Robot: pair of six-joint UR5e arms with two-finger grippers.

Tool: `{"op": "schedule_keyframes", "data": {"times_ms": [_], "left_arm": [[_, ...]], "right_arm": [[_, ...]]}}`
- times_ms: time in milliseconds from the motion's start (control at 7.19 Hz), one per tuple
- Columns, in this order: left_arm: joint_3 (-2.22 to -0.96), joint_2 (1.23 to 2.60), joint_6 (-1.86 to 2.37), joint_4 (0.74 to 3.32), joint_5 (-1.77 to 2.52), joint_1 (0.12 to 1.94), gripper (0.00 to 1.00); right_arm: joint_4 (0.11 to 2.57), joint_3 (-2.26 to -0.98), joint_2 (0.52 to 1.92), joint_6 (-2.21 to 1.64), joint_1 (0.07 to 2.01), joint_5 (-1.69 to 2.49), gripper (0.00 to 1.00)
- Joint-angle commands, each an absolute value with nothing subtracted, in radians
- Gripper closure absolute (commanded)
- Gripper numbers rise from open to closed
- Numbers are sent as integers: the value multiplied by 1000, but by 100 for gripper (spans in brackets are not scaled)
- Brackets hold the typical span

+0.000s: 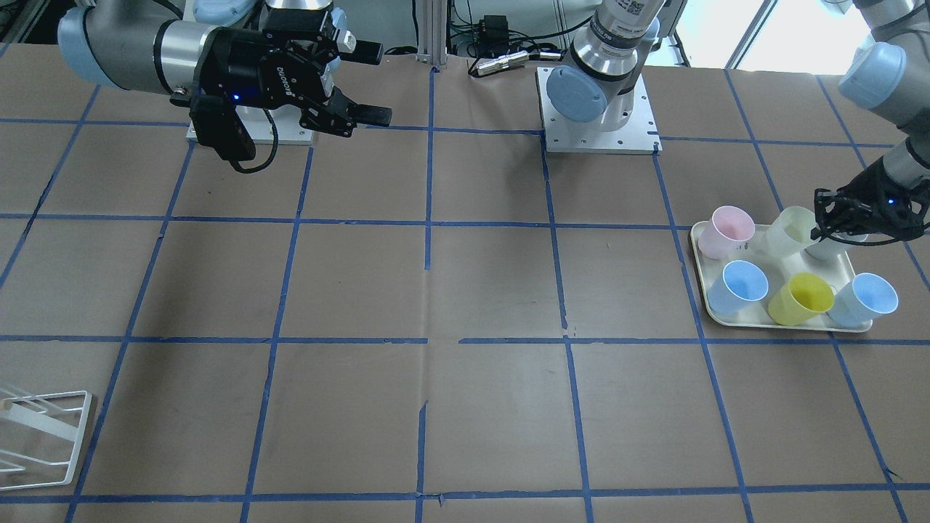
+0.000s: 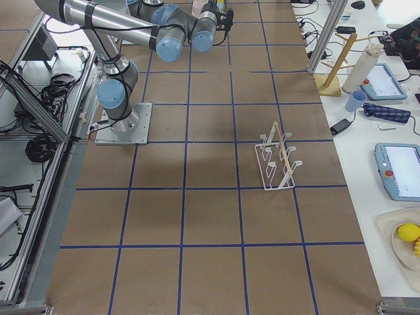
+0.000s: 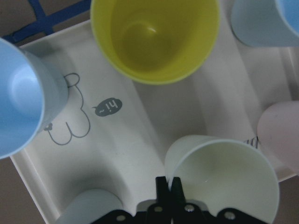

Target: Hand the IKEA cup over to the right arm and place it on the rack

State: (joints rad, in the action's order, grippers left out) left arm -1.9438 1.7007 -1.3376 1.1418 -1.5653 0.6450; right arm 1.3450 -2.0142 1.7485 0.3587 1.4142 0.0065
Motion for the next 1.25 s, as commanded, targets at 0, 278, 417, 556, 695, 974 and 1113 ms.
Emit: {"op": "schedule_keyframes", "data": {"times_ms": [0, 278, 417, 556, 695, 974, 1113], "left_arm": [[-1828, 1632, -1335, 1385, -1553, 664, 100], [-1737, 1608, -1292, 1637, -1403, 701, 100], [-1702, 1589, -1269, 1763, -1331, 741, 100], [-1668, 1579, -1214, 1905, -1245, 786, 100], [-1660, 1577, -1165, 2057, -1147, 819, 100], [-1687, 1612, -1163, 2368, -839, 850, 100], [-1695, 1612, -1166, 2478, -719, 901, 100]], "right_arm": [[1335, -2014, 1747, 357, 1413, 9, 0], [1324, -2014, 1747, 356, 1413, 12, 0], [1327, -2013, 1747, 357, 1413, 14, 0], [1328, -2013, 1747, 359, 1413, 14, 0], [1330, -2013, 1747, 357, 1413, 11, 0], [1331, -2013, 1746, 357, 1413, 9, 0], [1331, -2014, 1743, 357, 1413, 8, 0]]}}
